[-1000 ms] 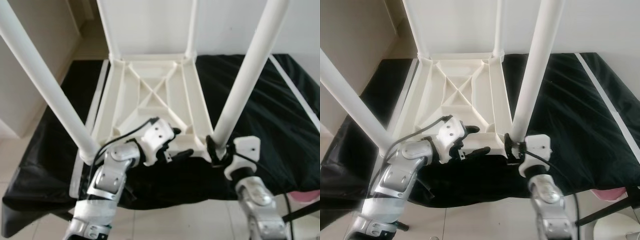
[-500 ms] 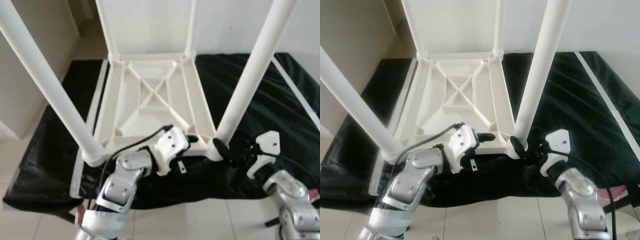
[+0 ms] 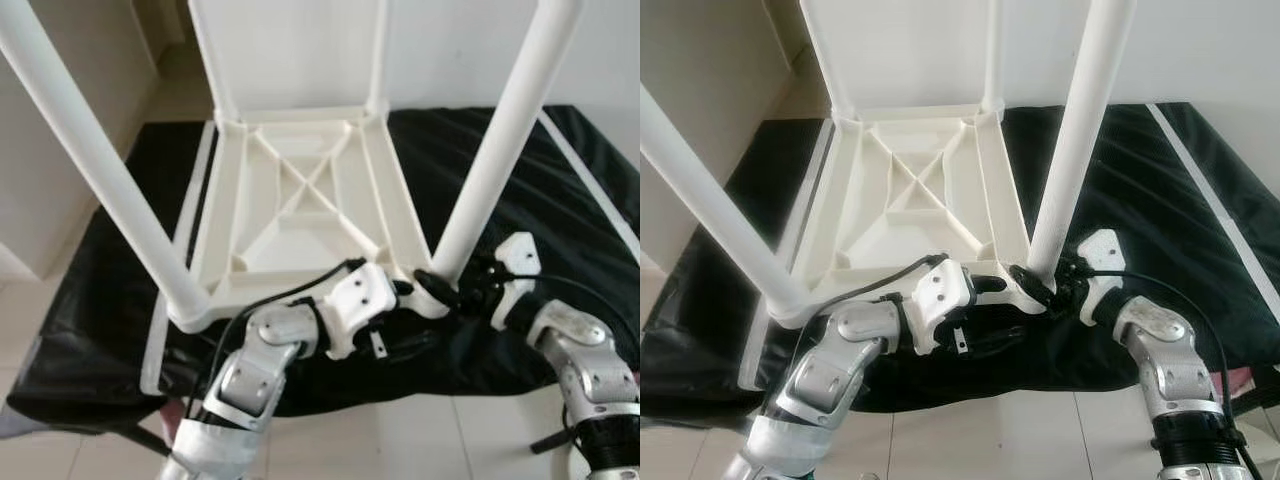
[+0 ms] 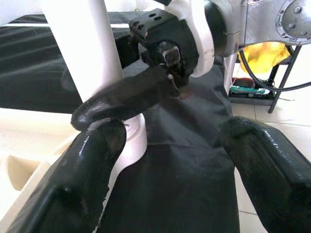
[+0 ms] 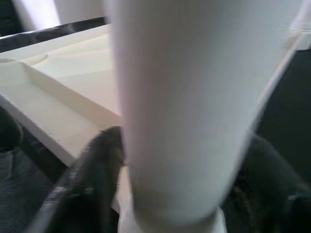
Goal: Building children table
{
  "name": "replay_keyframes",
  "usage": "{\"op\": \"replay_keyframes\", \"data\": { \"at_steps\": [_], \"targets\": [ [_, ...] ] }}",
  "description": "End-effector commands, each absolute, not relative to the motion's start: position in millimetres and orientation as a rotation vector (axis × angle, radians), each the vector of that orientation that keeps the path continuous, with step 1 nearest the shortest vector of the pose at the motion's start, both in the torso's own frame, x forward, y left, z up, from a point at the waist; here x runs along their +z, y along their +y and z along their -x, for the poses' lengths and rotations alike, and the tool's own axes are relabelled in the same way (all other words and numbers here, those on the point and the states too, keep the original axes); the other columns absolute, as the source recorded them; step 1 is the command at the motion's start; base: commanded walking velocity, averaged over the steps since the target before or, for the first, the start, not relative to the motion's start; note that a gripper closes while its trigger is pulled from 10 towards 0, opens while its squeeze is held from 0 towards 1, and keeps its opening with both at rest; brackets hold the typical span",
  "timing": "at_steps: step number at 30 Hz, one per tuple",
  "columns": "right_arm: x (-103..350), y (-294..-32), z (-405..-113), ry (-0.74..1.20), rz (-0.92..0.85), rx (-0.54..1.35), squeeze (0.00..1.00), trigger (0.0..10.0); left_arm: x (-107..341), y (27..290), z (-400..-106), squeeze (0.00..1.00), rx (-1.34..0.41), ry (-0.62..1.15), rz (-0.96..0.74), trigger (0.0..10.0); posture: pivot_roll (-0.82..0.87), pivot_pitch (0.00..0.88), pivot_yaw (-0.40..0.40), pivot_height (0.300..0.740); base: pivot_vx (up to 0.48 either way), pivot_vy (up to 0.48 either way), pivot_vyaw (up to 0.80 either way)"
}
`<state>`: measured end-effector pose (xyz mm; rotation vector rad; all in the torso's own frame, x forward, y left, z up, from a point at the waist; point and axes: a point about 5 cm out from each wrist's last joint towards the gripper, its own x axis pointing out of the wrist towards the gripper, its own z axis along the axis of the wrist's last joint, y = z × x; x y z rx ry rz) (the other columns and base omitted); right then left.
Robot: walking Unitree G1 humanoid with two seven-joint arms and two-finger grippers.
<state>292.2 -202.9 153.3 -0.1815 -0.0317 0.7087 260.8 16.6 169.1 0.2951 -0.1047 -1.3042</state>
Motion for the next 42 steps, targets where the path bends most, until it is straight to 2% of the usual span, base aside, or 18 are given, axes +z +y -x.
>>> {"op": "replay_keyframes", "data": {
  "at_steps": [1,10,11,12,19,21,24,27,30,32,37,42],
  "targets": [
    [148.4,-201.6,-293.1,-0.016,0.192,0.735,0.0,0.0,168.2,17.3,-261.8,0.0,-1.242,-0.102,-0.313,10.0,-0.1,0.063,0.007,0.74,0.0,0.0,0.0],
    [138.4,-211.5,-288.7,0.018,0.176,0.705,0.0,0.0,167.1,19.7,-264.1,0.0,-1.234,-0.096,-0.324,10.0,-0.1,0.06,0.002,0.74,0.0,0.0,0.0],
    [137.7,-211.3,-287.2,0.019,0.162,0.682,0.0,5.4,166.9,20.0,-264.8,0.0,-1.232,-0.095,-0.324,10.0,-0.11,0.06,0.005,0.74,0.0,0.0,0.0],
    [137.5,-210.0,-285.5,0.02,0.139,0.665,0.0,10.0,166.8,20.4,-265.5,0.0,-1.231,-0.095,-0.325,10.0,-0.11,0.061,0.006,0.74,0.0,0.0,0.0],
    [138.0,-199.7,-280.4,-0.011,0.082,0.474,0.0,10.0,169.1,22.6,-272.9,0.0,-1.195,-0.105,-0.331,10.0,-0.12,0.064,0.012,0.74,0.0,0.0,0.0],
    [135.5,-191.2,-278.4,-0.019,0.027,0.342,0.0,10.0,169.4,23.1,-276.6,0.0,-1.172,-0.105,-0.335,10.0,-0.13,0.065,0.016,0.74,0.0,0.0,0.0],
    [135.2,-186.5,-276.3,-0.021,0.01,0.305,0.0,10.0,169.3,23.8,-276.8,0.0,-1.166,-0.106,-0.336,10.0,-0.13,0.066,0.018,0.74,0.0,0.0,0.0],
    [130.7,-180.5,-275.4,0.001,-0.026,0.192,0.0,10.0,169.6,24.1,-277.7,0.0,-1.155,-0.109,-0.333,10.0,-0.13,0.065,0.021,0.74,0.0,0.0,0.0],
    [115.3,-163.1,-277.3,0.078,-0.044,-0.035,0.0,10.0,168.7,25.6,-283.1,0.0,-1.13,-0.102,-0.342,10.0,-0.12,0.055,0.028,0.74,0.0,0.0,0.0],
    [110.5,-156.2,-279.5,0.103,-0.057,-0.121,0.0,10.0,168.6,25.9,-284.8,0.0,-1.125,-0.102,-0.352,10.0,-0.12,0.05,0.029,0.74,0.0,0.0,0.0],
    [116.5,-139.7,-283.7,0.074,-0.108,-0.137,0.0,10.0,170.6,25.7,-286.5,0.0,-1.12,-0.111,-0.352,10.0,-0.11,0.039,0.032,0.74,0.0,0.0,0.0],
    [120.6,-140.2,-282.7,0.035,-0.117,-0.111,0.0,10.0,169.9,26.1,-287.1,0.0,-1.106,-0.115,-0.351,10.0,-0.1,0.033,0.029,0.74,0.0,0.0,0.0]
  ]
}}
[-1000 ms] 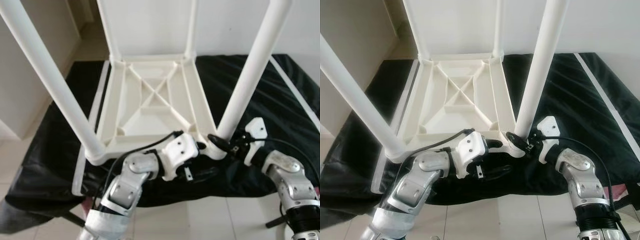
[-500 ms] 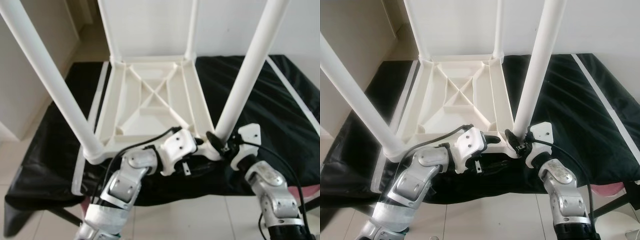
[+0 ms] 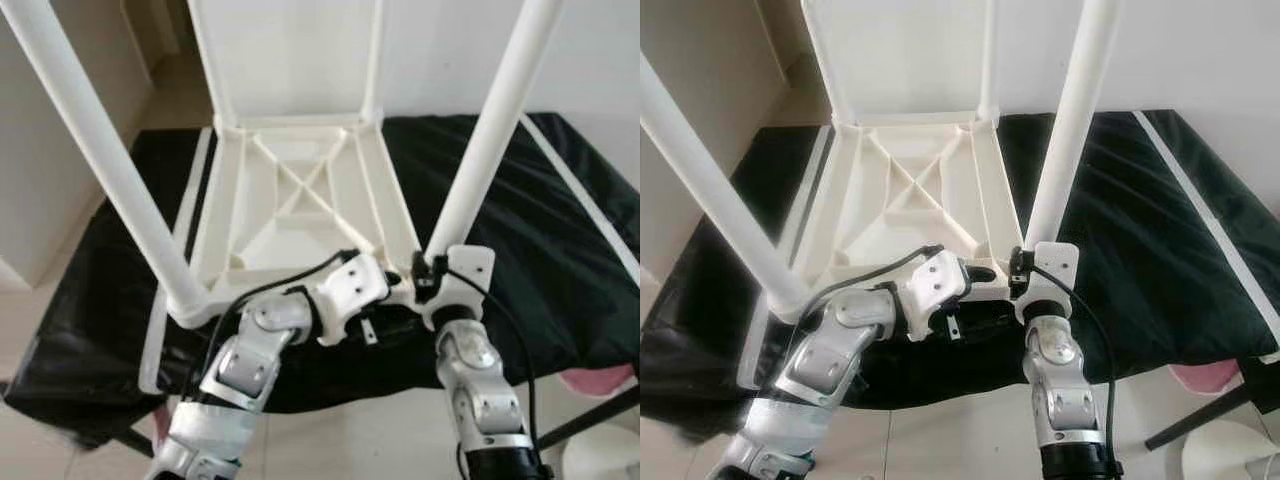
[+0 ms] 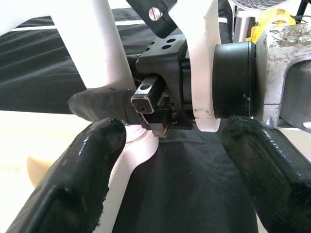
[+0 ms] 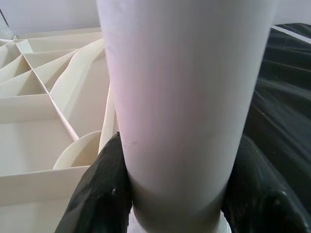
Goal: Building children table
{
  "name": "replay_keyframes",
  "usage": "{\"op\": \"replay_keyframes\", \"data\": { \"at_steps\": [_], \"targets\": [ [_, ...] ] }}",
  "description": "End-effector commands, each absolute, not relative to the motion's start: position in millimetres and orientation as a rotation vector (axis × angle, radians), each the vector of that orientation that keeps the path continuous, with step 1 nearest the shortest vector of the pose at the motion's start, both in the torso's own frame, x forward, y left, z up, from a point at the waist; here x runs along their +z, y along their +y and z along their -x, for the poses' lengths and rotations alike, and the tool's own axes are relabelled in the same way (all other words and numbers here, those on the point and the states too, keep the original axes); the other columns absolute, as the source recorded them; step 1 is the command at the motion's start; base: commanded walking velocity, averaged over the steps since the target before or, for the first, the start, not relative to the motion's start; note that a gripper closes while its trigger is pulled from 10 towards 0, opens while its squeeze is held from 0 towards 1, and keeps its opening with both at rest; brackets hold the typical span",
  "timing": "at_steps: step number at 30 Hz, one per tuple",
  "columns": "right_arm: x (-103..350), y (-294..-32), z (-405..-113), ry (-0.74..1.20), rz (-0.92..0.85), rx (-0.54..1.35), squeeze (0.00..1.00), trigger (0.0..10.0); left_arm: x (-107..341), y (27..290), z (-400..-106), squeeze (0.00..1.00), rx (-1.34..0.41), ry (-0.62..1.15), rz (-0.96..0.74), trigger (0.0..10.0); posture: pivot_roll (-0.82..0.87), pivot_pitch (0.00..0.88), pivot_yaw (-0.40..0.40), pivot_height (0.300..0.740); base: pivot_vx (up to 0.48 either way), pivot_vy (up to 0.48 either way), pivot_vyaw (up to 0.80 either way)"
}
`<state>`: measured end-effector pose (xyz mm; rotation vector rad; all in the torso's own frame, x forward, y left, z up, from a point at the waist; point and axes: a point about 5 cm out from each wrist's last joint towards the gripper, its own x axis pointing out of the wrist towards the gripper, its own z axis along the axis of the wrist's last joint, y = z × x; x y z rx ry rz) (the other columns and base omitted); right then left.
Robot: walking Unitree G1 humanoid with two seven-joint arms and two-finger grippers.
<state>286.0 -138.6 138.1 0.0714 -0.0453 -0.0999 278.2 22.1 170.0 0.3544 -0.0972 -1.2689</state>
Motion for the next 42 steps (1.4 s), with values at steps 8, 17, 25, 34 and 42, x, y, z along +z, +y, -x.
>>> {"op": "replay_keyframes", "data": {
  "at_steps": [8,17,25,34,42],
  "targets": [
    [125.6,-141.8,-278.5,-0.013,-0.09,-0.079,1.0,10.0,170.1,25.6,-288.6,0.0,-1.074,-0.128,-0.338,10.0,-0.1,0.035,0.012,0.74,0.0,0.0,0.0],
    [139.0,-146.5,-273.2,-0.13,-0.009,-0.055,1.0,10.0,166.8,35.5,-295.5,0.0,-0.968,-0.122,-0.33,10.0,-0.09,0.045,0.012,0.74,0.0,0.0,0.0],
    [161.2,-142.3,-276.1,-0.236,-0.043,-0.031,0.0,10.0,165.8,55.6,-308.0,0.0,-0.882,-0.106,-0.356,10.0,-0.08,0.048,0.014,0.74,0.0,0.0,0.0],
    [200.2,-134.9,-284.1,-0.365,-0.057,-0.004,0.0,10.0,173.8,85.7,-324.8,0.0,-0.841,-0.095,-0.421,10.0,-0.08,0.038,0.021,0.74,0.0,0.0,0.0],
    [228.6,-135.5,-286.8,-0.458,-0.061,-0.01,0.0,10.0,175.8,111.8,-328.4,0.0,-0.807,-0.092,-0.437,10.0,-0.07,0.034,0.025,0.74,0.0,0.0,0.0]
  ]
}}
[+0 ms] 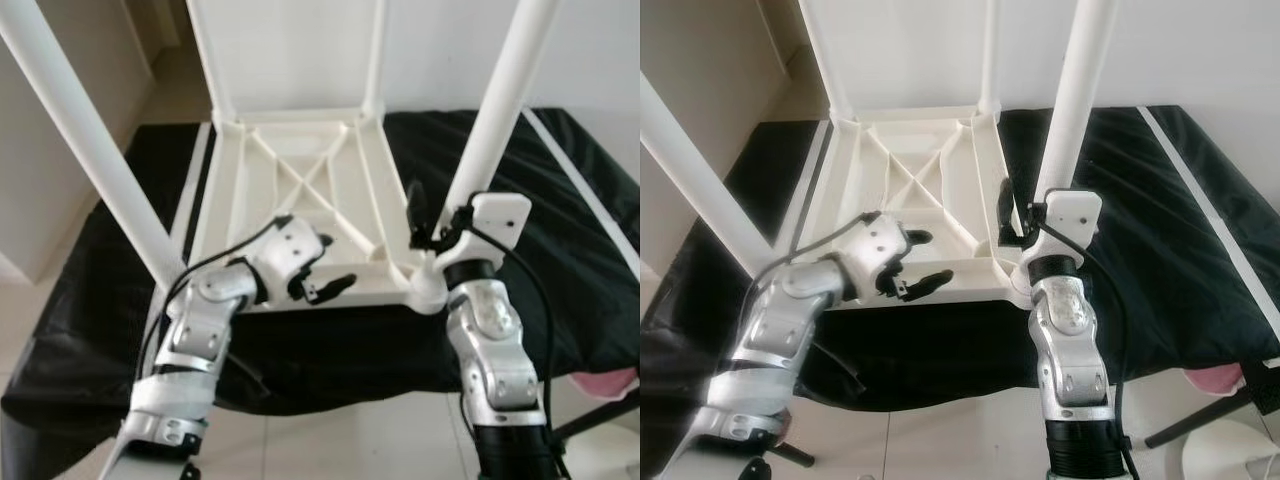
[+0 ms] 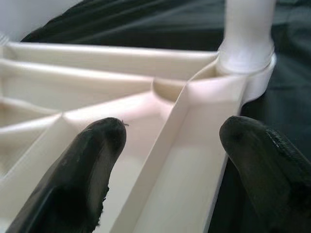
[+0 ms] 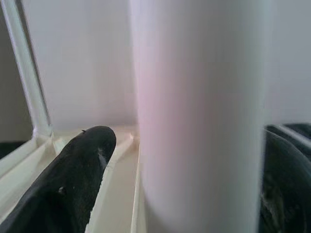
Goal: Building children table
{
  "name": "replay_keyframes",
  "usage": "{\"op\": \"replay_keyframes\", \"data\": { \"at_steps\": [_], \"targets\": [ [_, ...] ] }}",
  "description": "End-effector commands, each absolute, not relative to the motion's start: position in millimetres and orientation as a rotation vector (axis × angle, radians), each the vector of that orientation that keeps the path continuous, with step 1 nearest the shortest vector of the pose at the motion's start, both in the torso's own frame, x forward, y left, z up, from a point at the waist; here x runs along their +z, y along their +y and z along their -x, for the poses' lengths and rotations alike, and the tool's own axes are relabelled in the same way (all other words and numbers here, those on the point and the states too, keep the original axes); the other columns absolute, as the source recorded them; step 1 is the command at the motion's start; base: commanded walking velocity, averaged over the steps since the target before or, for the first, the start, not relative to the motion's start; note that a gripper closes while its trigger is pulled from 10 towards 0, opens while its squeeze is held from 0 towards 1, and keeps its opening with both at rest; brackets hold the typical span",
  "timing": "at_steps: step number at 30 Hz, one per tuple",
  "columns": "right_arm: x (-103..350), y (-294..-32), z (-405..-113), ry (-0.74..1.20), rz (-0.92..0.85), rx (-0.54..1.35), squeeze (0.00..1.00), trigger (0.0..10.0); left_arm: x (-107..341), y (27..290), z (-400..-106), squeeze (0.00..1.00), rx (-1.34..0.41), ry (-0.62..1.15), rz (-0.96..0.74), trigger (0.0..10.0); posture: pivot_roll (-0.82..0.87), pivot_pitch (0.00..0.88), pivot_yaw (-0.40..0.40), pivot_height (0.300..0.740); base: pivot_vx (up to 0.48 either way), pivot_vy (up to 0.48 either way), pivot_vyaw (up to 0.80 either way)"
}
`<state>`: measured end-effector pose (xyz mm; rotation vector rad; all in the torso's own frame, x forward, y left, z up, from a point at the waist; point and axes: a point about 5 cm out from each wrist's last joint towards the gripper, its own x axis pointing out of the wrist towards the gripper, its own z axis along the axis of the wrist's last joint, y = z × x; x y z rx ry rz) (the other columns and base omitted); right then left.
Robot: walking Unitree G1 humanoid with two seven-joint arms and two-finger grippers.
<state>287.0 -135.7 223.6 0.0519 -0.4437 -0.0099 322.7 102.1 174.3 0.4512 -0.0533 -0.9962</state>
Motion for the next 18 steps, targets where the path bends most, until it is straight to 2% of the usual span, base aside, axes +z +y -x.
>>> {"op": "replay_keyframes", "data": {
  "at_steps": [1,18],
  "targets": [
    [229.3,-136.0,-286.8,-0.461,-0.06,-0.013,0.0,10.0,176.4,113.4,-327.2,0.0,-0.811,-0.098,-0.435,10.0,-0.07,0.034,0.025,0.74,0.0,0.0,0.0],
    [244.7,-148.7,-287.9,-0.494,-0.019,-0.058,0.0,10.0,161.4,102.8,-303.7,0.0,-0.907,-0.091,-0.406,10.0,-0.06,0.04,0.026,0.74,0.0,0.0,0.0]
  ]
}}
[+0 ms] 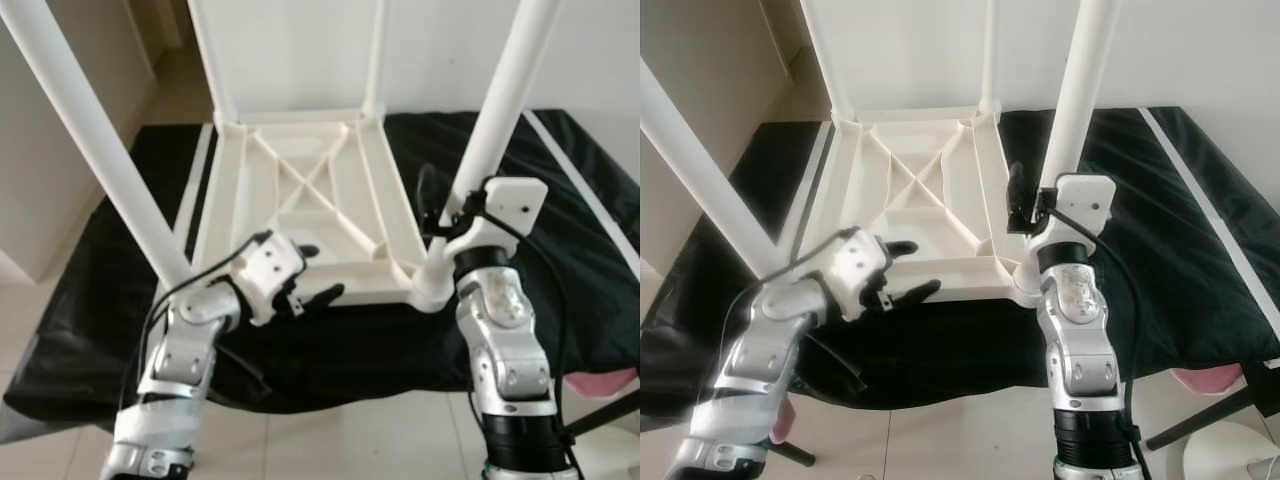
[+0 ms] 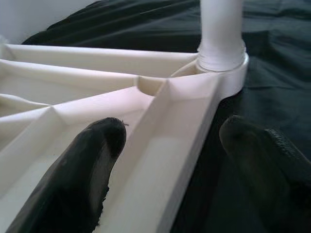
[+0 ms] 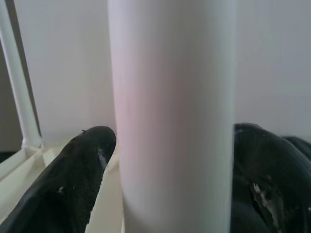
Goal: Building children table
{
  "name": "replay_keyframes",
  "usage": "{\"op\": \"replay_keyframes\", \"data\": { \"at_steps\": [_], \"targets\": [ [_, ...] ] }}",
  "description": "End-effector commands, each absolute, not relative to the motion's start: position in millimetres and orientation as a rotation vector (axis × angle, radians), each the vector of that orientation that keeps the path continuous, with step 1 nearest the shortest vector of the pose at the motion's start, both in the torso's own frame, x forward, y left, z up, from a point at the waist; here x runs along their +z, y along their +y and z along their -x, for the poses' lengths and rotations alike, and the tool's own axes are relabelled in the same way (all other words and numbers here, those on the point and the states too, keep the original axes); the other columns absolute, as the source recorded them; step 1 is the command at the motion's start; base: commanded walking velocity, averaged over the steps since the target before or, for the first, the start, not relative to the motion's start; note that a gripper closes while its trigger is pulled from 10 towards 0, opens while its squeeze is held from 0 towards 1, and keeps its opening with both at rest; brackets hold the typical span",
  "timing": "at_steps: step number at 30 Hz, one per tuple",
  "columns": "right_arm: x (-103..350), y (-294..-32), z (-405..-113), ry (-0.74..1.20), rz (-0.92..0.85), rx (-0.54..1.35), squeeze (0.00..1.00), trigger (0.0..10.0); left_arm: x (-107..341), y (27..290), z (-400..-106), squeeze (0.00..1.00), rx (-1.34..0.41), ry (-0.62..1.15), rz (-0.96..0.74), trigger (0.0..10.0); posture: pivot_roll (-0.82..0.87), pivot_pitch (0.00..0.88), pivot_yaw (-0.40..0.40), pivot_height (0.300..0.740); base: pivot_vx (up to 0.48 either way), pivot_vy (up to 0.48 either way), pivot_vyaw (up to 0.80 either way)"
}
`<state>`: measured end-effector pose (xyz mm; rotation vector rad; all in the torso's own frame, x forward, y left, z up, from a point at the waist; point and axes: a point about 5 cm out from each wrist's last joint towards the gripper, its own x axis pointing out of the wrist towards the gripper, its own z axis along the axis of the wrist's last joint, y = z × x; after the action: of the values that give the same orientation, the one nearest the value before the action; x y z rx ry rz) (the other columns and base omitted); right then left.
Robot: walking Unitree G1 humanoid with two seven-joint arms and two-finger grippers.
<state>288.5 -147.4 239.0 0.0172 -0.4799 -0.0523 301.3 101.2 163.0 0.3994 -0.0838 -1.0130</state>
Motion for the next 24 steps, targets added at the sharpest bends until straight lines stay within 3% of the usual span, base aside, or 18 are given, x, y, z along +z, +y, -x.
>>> {"op": "replay_keyframes", "data": {
  "at_steps": [1,24],
  "targets": [
    [244.7,-148.7,-287.9,-0.494,-0.019,-0.058,0.0,10.0,161.4,102.8,-303.7,0.0,-0.907,-0.091,-0.406,10.0,-0.06,0.04,0.026,0.74,0.0,0.0,0.0],
    [255.3,-150.5,-286.3,-0.504,0.019,-0.053,0.0,10.0,157.2,87.8,-289.6,0.0,-0.992,-0.102,-0.33,10.0,-0.07,0.029,0.011,0.74,0.0,0.0,0.0]
  ]
}}
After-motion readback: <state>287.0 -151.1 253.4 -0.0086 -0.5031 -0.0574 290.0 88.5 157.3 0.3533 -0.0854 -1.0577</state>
